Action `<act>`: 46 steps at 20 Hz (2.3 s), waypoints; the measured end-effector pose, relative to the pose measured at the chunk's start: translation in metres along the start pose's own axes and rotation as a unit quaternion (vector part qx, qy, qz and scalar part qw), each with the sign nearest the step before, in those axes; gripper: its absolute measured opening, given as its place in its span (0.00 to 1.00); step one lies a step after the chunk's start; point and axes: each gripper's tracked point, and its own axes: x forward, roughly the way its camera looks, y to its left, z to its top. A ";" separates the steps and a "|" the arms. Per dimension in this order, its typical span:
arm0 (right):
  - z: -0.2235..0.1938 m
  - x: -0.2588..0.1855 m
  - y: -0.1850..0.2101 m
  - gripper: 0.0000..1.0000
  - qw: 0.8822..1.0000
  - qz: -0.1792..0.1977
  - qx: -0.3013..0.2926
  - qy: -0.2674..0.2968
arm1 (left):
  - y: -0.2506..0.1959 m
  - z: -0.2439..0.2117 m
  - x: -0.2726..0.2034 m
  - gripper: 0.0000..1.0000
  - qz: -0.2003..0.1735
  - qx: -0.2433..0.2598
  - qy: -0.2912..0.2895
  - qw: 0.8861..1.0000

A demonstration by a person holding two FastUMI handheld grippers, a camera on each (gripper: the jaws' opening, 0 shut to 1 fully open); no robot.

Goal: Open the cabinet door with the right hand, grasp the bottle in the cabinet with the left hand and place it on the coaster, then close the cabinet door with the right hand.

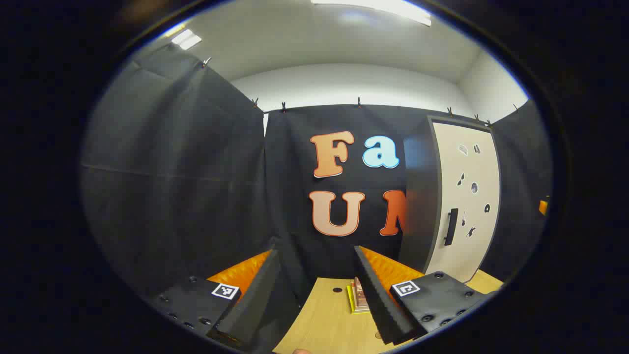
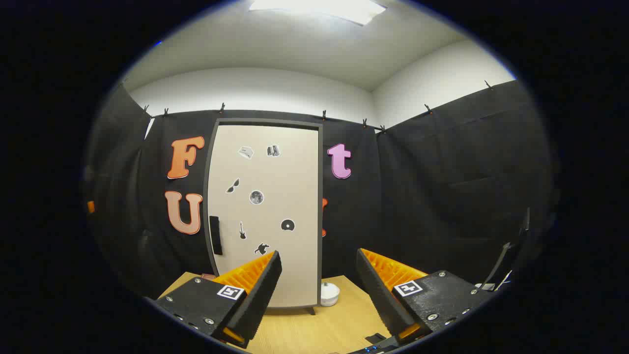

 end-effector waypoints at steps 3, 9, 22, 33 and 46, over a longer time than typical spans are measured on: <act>-0.001 0.001 -0.003 0.95 1.000 -0.004 -0.006 0.003 | 0.002 0.000 0.003 0.98 0.005 0.010 0.000 1.000; -0.001 0.004 -0.008 0.95 1.000 -0.010 -0.009 0.006 | -0.009 0.012 0.004 0.97 0.004 0.030 -0.015 0.999; 0.002 0.013 0.023 0.95 1.000 0.009 -0.018 0.000 | 0.002 0.024 0.002 0.97 0.011 0.041 -0.033 0.999; -0.018 0.054 0.114 0.95 0.997 0.075 -0.022 0.020 | 0.019 0.014 -0.001 0.98 0.018 0.041 -0.024 0.999; -0.056 0.133 0.248 0.94 0.988 0.149 -0.026 0.036 | 0.075 0.007 -0.018 0.97 0.072 0.044 -0.016 0.996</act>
